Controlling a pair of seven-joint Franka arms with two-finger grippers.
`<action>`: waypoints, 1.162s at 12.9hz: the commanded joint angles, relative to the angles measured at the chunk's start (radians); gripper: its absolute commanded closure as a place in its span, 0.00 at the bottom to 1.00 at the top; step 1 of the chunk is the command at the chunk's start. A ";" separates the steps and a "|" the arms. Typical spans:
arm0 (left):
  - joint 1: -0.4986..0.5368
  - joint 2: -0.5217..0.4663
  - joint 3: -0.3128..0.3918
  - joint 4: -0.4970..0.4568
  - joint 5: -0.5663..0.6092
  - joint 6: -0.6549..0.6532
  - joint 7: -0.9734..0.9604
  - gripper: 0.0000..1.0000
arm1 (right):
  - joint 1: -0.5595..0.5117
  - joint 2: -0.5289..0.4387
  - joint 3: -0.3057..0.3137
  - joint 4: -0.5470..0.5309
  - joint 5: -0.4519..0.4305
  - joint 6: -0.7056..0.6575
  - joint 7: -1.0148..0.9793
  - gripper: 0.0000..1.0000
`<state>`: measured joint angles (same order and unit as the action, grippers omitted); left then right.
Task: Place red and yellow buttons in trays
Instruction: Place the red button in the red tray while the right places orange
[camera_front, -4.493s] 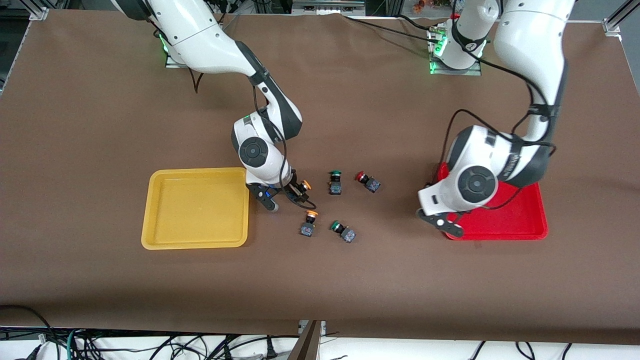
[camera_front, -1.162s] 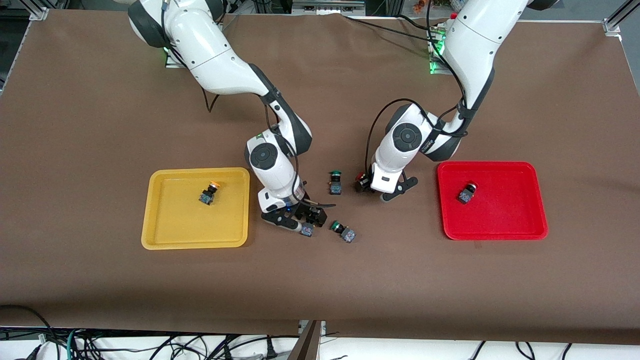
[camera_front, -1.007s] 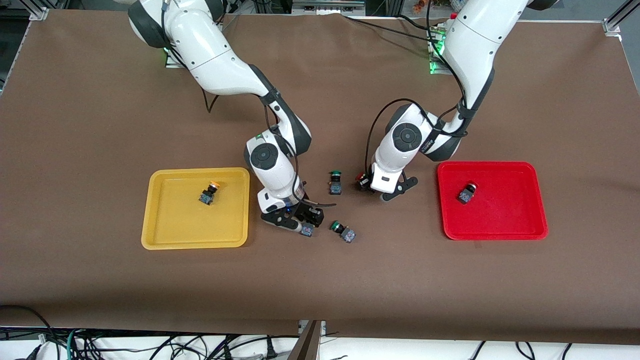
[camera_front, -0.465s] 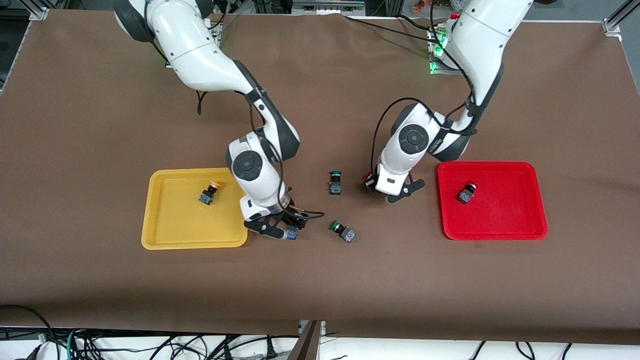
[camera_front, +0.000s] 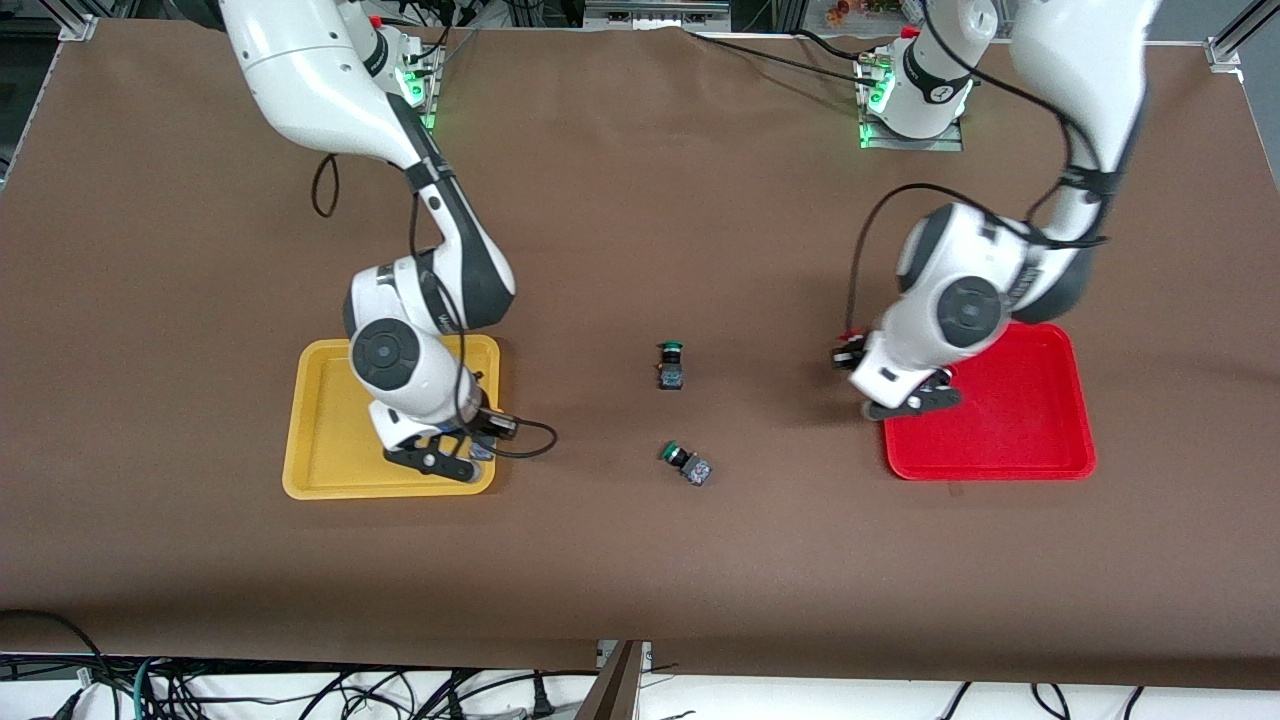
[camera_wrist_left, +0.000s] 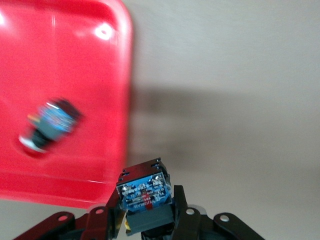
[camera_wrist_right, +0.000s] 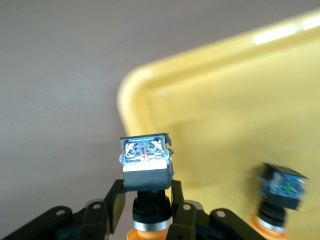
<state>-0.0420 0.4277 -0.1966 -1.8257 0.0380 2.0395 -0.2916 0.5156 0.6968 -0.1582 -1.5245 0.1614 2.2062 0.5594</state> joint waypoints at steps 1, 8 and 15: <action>0.114 0.009 -0.009 0.042 0.002 -0.044 0.383 0.83 | 0.015 -0.125 0.002 -0.297 -0.005 0.165 -0.016 0.84; 0.224 0.113 0.020 0.042 0.405 0.196 0.817 0.80 | 0.015 -0.161 -0.017 -0.347 -0.003 0.216 -0.030 0.02; 0.232 0.171 0.017 0.054 0.451 0.306 0.939 0.00 | 0.014 -0.394 -0.086 -0.255 -0.003 -0.195 -0.110 0.01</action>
<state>0.1994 0.6115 -0.1753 -1.7944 0.4683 2.3630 0.6124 0.5272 0.3912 -0.2285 -1.7542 0.1613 2.0952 0.4876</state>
